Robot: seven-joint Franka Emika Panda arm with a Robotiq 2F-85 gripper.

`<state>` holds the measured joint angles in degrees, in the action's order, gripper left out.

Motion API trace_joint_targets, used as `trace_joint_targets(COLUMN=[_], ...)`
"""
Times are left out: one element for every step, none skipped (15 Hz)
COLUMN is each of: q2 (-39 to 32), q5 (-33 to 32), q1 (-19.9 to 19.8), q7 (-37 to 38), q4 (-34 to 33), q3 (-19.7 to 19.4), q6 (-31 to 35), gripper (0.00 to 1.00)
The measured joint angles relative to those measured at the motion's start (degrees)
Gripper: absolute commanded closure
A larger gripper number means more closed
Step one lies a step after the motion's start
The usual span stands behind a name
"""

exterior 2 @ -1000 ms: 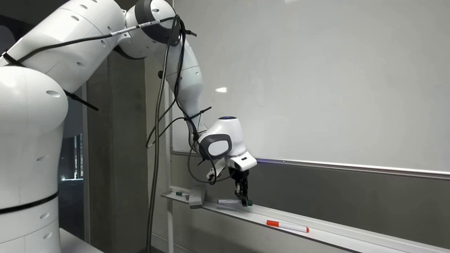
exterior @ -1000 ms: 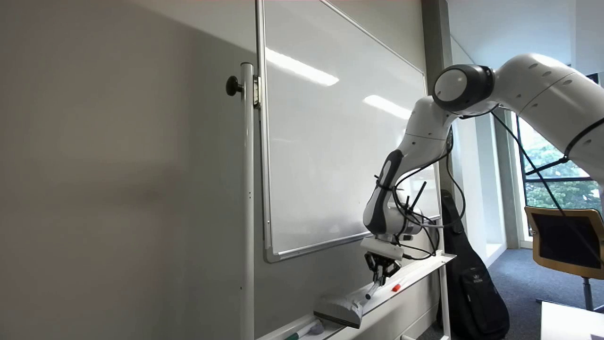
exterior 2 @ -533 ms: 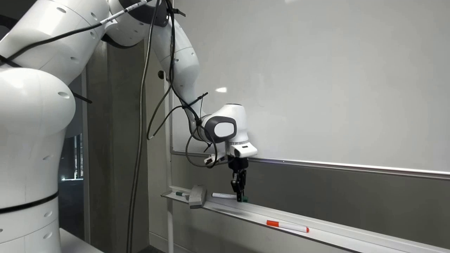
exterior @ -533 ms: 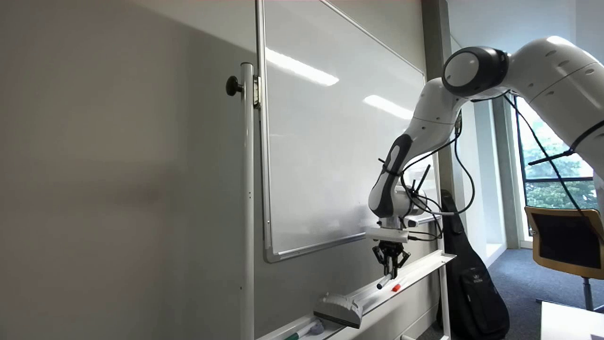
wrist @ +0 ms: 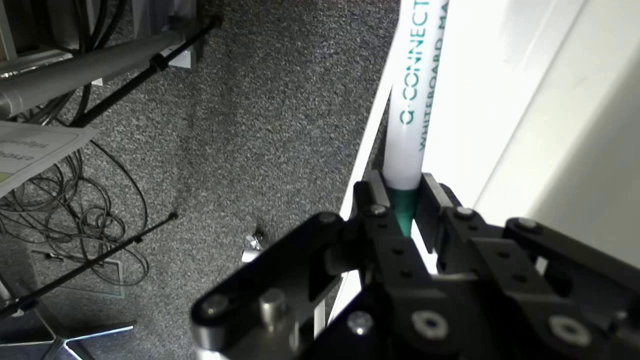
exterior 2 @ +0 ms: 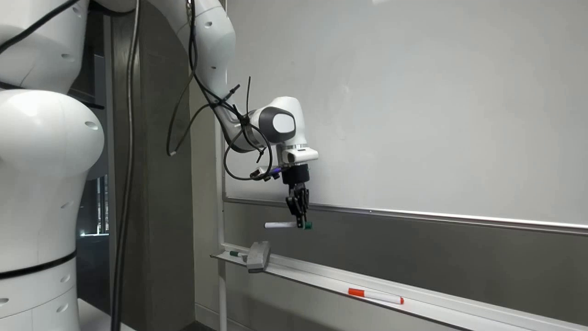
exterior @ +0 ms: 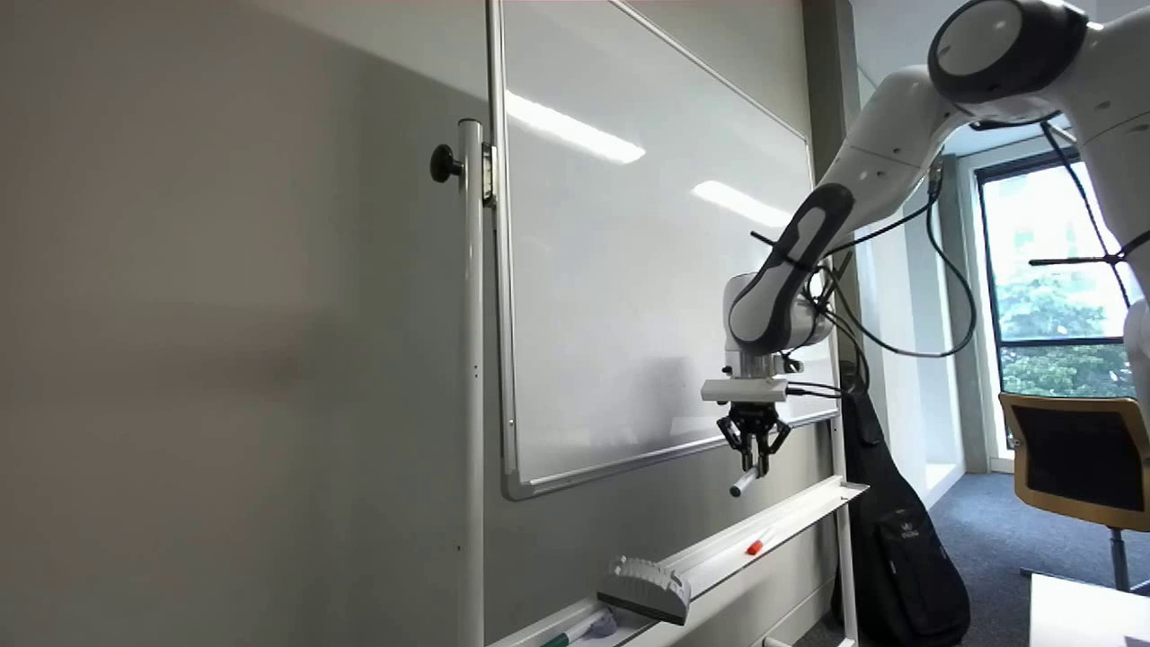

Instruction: Pick up the green marker and then put it back down

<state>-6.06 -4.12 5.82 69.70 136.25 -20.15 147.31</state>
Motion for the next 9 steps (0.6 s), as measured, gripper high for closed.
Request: trace_joint_targets(q2=[3.2, 6.4, 9.6, 12.9, 16.2, 19.3, 22.4, 25.0, 27.2], q5=[-2.6, -4.8, -6.7, -8.0, -8.8, -8.9, -8.8, -8.6, -8.3], q1=[-0.3, -1.1, -2.3, -3.7, -5.4, -7.0, -8.5, -9.8, -10.9], q7=[2.3, 4.5, 6.3, 7.8, 8.8, 9.2, 9.4, 9.4, 9.4], q4=[1.2, 2.2, 3.1, 4.0, 5.1, 6.1, 7.1, 8.0, 8.8], q3=[0.5, 1.4, 2.8, 4.4, 6.2, 8.0, 9.7, 11.1, 12.2], q6=[-0.8, -1.8, -3.2, -4.7, -6.4, -8.0, -9.6, -11.0, -12.3], gripper=[0.95, 0.95, 0.95, 0.95, 0.95, 0.95, 0.95, 0.95, 0.95])
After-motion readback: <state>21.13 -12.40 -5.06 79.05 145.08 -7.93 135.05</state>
